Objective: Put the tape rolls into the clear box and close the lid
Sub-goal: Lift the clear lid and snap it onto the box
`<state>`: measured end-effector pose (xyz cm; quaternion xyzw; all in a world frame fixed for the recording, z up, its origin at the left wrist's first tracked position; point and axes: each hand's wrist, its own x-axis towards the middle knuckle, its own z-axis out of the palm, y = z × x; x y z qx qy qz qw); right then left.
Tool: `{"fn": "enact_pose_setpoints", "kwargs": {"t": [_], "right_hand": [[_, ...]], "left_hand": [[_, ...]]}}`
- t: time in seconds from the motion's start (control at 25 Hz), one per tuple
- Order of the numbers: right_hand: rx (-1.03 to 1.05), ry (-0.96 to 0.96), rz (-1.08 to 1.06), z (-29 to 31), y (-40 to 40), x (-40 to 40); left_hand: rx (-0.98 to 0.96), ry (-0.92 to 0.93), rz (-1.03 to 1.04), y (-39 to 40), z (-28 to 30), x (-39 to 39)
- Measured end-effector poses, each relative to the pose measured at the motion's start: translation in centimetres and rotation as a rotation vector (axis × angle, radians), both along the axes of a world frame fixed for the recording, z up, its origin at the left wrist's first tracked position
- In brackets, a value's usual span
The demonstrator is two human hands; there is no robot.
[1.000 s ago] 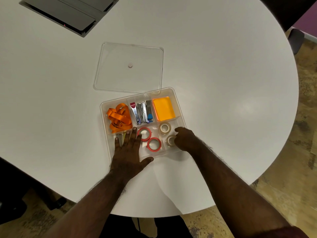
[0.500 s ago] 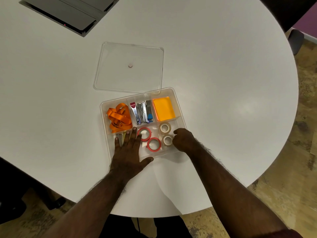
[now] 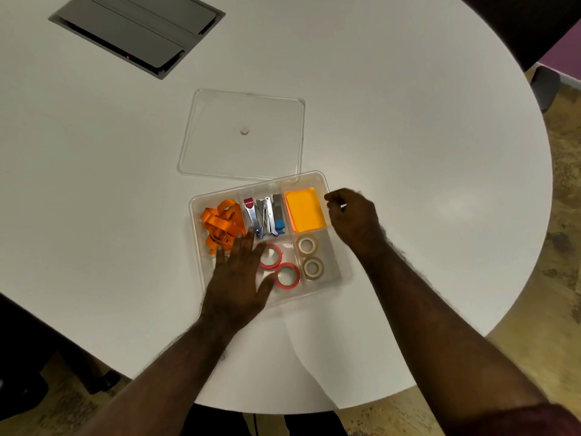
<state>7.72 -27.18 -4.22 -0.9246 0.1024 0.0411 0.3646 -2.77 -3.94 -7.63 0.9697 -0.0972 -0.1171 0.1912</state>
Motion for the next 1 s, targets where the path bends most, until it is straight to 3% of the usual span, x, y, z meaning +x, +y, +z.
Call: {"fn": "enact_pose_setpoints", "kwargs": {"t": [0.12,0.28,0.4,0.56,0.8,1.0], "right_hand": [[-0.111,-0.028,0.053,-0.5,0.2,3.6],[-0.197,0.094,0.142,-1.8,0.8,7.9],[-0.147,0.225,0.208,-2.7,1.8,10.4],[-0.161,0.380,0.270,-4.1,3.2,13.0],[-0.139,0.398,0.147,-5.9,5.2,14.9],[-0.157,0.393,0.101,-6.1,6.4,15.6]], "left_hand": [[-0.004,-0.158,0.081,2.3,1.5,4.2],[0.091,-0.216,0.241,7.1,2.2,11.4],[0.208,-0.159,0.340,10.0,1.3,15.5],[0.212,0.038,0.372,12.7,-1.3,18.7],[-0.046,0.339,0.517,14.3,-4.1,22.4],[-0.244,0.310,0.650,14.2,-4.0,24.4]]}}
